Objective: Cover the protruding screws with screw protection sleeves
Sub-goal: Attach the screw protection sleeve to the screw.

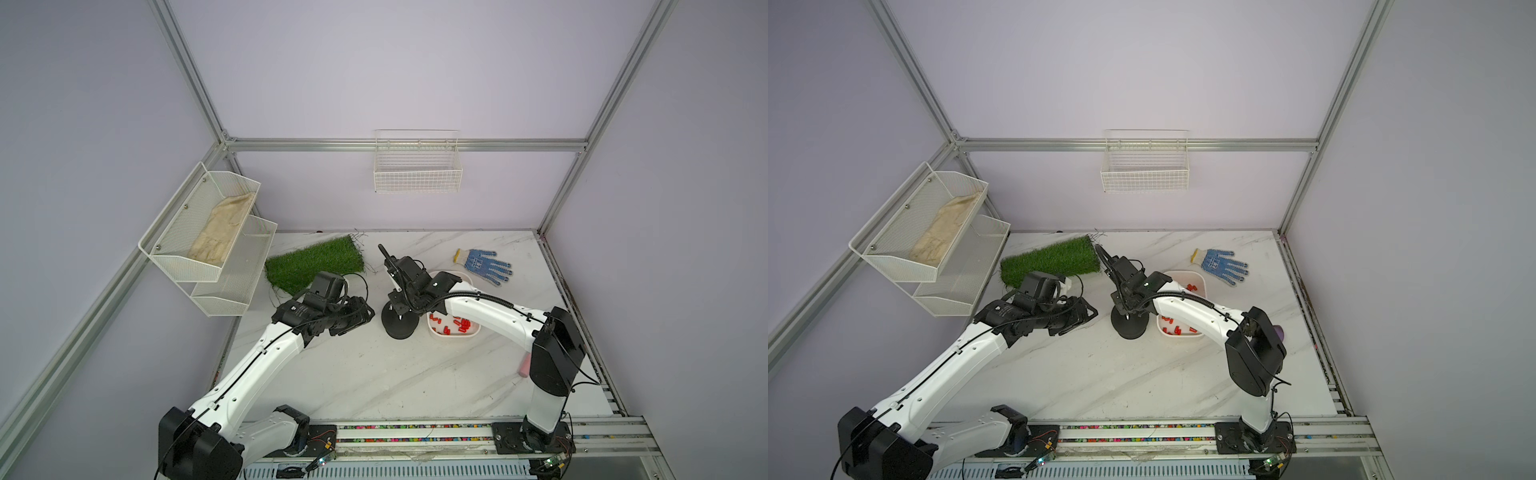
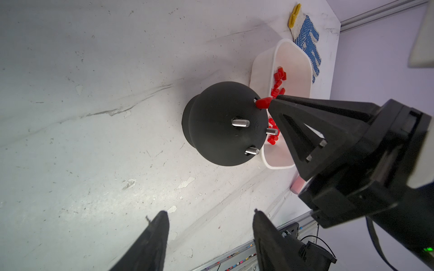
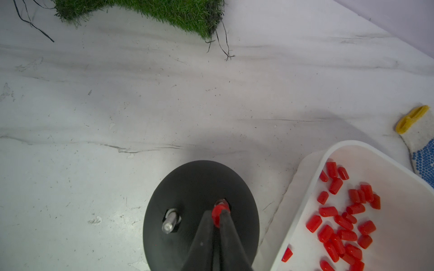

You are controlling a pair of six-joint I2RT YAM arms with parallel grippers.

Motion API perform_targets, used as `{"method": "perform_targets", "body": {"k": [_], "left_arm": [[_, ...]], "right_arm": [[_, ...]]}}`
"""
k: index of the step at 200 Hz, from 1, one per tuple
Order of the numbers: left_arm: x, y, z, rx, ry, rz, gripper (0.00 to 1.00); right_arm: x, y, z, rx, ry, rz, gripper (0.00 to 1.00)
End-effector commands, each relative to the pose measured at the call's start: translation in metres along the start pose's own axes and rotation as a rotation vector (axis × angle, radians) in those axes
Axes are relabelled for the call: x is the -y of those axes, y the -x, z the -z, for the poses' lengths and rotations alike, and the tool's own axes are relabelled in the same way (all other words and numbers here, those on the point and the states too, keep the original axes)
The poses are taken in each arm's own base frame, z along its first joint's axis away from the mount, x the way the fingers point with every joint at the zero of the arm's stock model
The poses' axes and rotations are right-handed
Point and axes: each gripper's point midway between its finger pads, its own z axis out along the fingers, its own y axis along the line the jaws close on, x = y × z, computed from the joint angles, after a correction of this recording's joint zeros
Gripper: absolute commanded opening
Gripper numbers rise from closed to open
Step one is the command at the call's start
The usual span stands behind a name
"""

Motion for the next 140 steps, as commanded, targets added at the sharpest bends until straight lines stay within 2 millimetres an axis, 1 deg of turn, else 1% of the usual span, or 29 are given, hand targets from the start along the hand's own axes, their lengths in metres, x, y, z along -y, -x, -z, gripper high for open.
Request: {"method": "perform_targets", "body": {"k": [1,59,119,140], "left_arm": [[0.002,0.003,0.002,0.021,-0.028,-0.002,0.58],[0.003,0.003,0.002,0.021,-0.029,0.0,0.58],[0.003,0.003,0.001,0.016,-0.029,-0.001,0.59],[0.002,0.002,0.0,0.014,-0.027,-0.001,0.59]], "right_arm": [[0.0,0.003,0.011,0.018,0.008,-0.005,0.1],[0.002,0.001,0.008,0.011,0.007,-0.007,0.07],[0.005,-0.013,-0.001,-0.02,0.008,-0.019,0.06],[0.005,-0.01,0.001,-0.009,0.012,-0.027,0.06]]}}
